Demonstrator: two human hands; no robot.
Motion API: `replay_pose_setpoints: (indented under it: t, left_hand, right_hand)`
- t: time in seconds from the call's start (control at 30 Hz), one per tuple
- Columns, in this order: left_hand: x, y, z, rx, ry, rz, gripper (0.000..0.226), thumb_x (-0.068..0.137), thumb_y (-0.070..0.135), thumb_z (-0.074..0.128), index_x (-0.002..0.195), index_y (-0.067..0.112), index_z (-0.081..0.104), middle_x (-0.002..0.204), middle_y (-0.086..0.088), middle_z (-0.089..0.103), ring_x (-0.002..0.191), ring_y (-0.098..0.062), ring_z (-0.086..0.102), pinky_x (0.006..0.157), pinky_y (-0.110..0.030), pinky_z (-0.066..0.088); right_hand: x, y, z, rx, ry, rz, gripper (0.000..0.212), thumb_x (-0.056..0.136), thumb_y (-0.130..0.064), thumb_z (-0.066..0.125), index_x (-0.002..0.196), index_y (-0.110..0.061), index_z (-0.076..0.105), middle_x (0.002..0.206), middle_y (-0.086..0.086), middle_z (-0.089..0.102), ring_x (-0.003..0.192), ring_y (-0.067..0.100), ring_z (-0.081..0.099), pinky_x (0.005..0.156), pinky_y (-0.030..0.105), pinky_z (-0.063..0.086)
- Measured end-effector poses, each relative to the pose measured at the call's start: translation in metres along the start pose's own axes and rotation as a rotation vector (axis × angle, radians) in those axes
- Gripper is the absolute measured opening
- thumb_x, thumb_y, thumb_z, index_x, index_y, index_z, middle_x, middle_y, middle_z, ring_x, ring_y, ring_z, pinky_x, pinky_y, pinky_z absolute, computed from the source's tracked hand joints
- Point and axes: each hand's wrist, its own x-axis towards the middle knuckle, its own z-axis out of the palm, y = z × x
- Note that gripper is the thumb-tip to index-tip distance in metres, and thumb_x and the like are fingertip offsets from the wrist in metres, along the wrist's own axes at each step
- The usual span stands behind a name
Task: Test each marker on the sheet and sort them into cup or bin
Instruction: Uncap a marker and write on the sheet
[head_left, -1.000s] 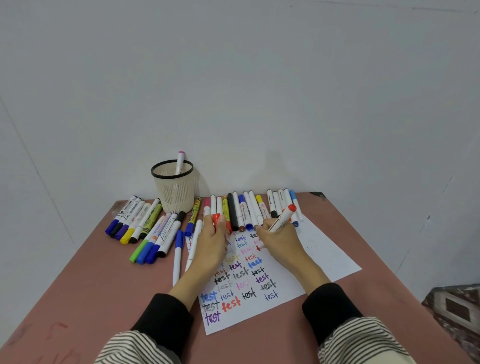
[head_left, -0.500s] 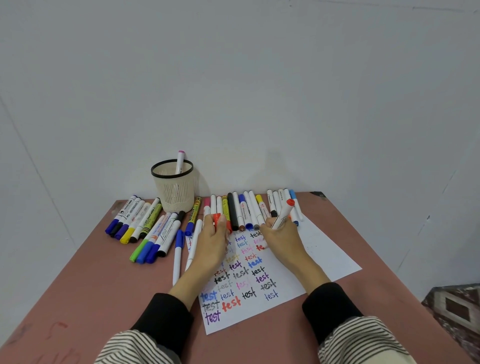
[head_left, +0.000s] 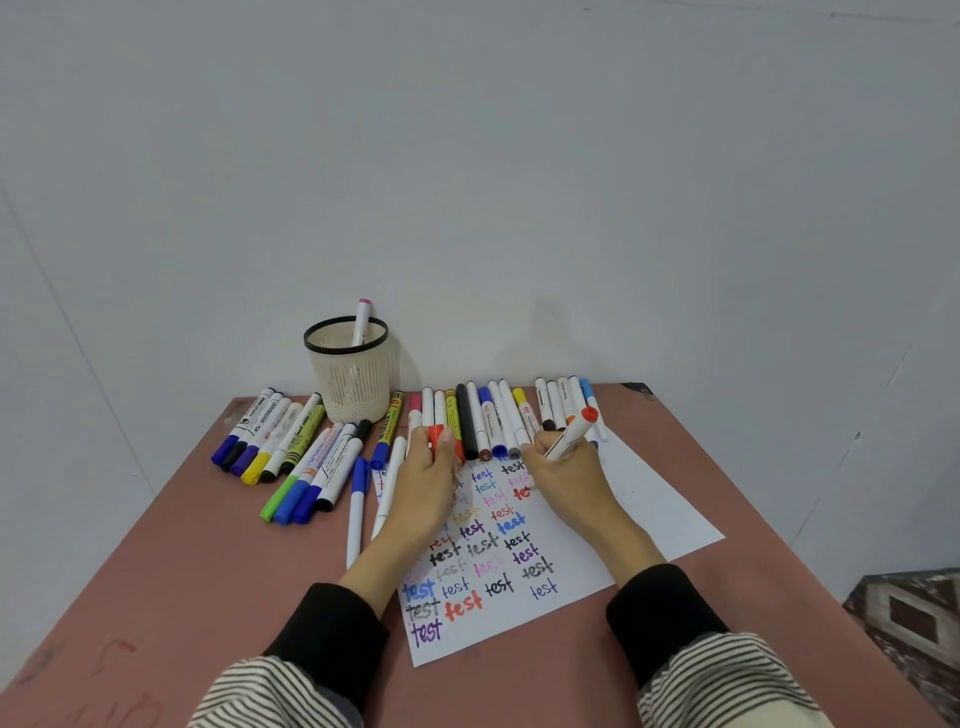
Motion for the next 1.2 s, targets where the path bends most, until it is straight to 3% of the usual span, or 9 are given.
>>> replay_pose_setpoints:
  t: [0.1,0.23,0.47,0.67,0.8,0.93,1.0,1.1,1.2]
  left_hand:
    - [0.001,0.0,0.0,0.005,0.007,-0.001,0.047,0.102,0.044,0.035,0.125,0.004,0.042,0.08,-0.001,0.052,0.067,-0.014,0.047,0.072,-0.04,0.043]
    - [-0.002,0.002,-0.001,0.01,-0.008,0.0,0.048,0.102,0.044,0.034,0.128,0.004,0.041,0.12,-0.029,0.054,0.099,-0.049,0.053,0.093,-0.056,0.046]
    - [-0.002,0.002,-0.001,-0.002,-0.02,-0.013,0.055,0.101,0.046,0.034,0.134,0.002,0.037,0.131,-0.031,0.047,0.122,-0.05,0.043,0.101,-0.058,0.041]
    - [-0.004,0.002,-0.001,-0.014,-0.039,0.005,0.043,0.102,0.043,0.034,0.121,0.006,0.045,0.122,-0.029,0.053,0.115,-0.047,0.048,0.097,-0.053,0.045]
    - [-0.004,0.001,-0.001,-0.025,-0.038,0.028,0.022,0.102,0.042,0.034,0.093,0.024,0.043,0.087,-0.008,0.052,0.072,-0.025,0.051,0.078,-0.039,0.045]
    - [-0.003,0.0,-0.002,-0.017,-0.039,0.049,0.021,0.103,0.04,0.035,0.099,0.021,0.044,0.107,-0.022,0.057,0.099,-0.033,0.056,0.092,-0.05,0.048]
    - [-0.004,0.001,-0.002,-0.028,-0.05,0.069,0.021,0.103,0.037,0.036,0.098,0.019,0.046,0.101,-0.02,0.056,0.087,-0.032,0.057,0.081,-0.044,0.051]
    - [-0.005,0.002,-0.002,0.006,-0.086,0.118,0.021,0.103,0.034,0.037,0.108,0.022,0.053,0.073,0.002,0.049,0.064,-0.007,0.047,0.058,-0.017,0.042]
    - [-0.008,0.004,-0.002,0.038,-0.11,0.14,0.031,0.103,0.035,0.036,0.124,0.023,0.054,0.085,-0.005,0.059,0.069,-0.01,0.053,0.063,-0.021,0.048]
  right_hand:
    - [0.001,0.0,0.0,0.021,0.023,0.039,0.04,0.094,-0.009,0.055,0.06,-0.018,0.036,0.053,-0.007,0.038,0.048,0.004,0.036,0.047,0.012,0.034]
    - [0.001,0.0,0.0,0.074,0.02,0.064,0.036,0.093,-0.008,0.057,0.062,-0.018,0.041,0.058,-0.006,0.045,0.055,0.007,0.044,0.055,0.015,0.042]
    - [0.004,0.003,0.001,0.019,0.081,0.085,0.035,0.093,-0.013,0.057,0.063,-0.018,0.039,0.056,-0.005,0.041,0.049,0.005,0.039,0.048,0.015,0.035]
    - [0.004,0.0,0.0,0.086,0.106,0.124,0.023,0.093,-0.012,0.057,0.073,-0.017,0.048,0.069,0.002,0.052,0.061,0.011,0.05,0.058,0.022,0.043]
    - [0.006,0.004,0.002,0.031,0.096,0.125,0.021,0.095,-0.019,0.055,0.075,-0.015,0.05,0.064,0.001,0.049,0.055,0.01,0.046,0.054,0.023,0.041]
    - [0.006,0.005,0.002,-0.025,0.117,0.128,0.022,0.096,-0.022,0.054,0.076,-0.015,0.051,0.063,0.0,0.051,0.053,0.009,0.046,0.05,0.022,0.04]
    - [0.006,0.001,0.0,-0.001,0.158,0.072,0.032,0.095,-0.023,0.059,0.066,-0.016,0.047,0.059,-0.001,0.049,0.053,0.011,0.046,0.054,0.025,0.043]
    - [0.005,-0.008,-0.006,0.107,0.234,-0.017,0.034,0.091,-0.03,0.067,0.067,-0.015,0.048,0.056,-0.007,0.049,0.053,0.002,0.047,0.055,0.018,0.043]
    - [0.004,-0.015,-0.011,0.332,0.182,0.019,0.027,0.086,-0.031,0.072,0.072,-0.014,0.056,0.059,-0.006,0.049,0.052,0.002,0.042,0.048,0.015,0.036]
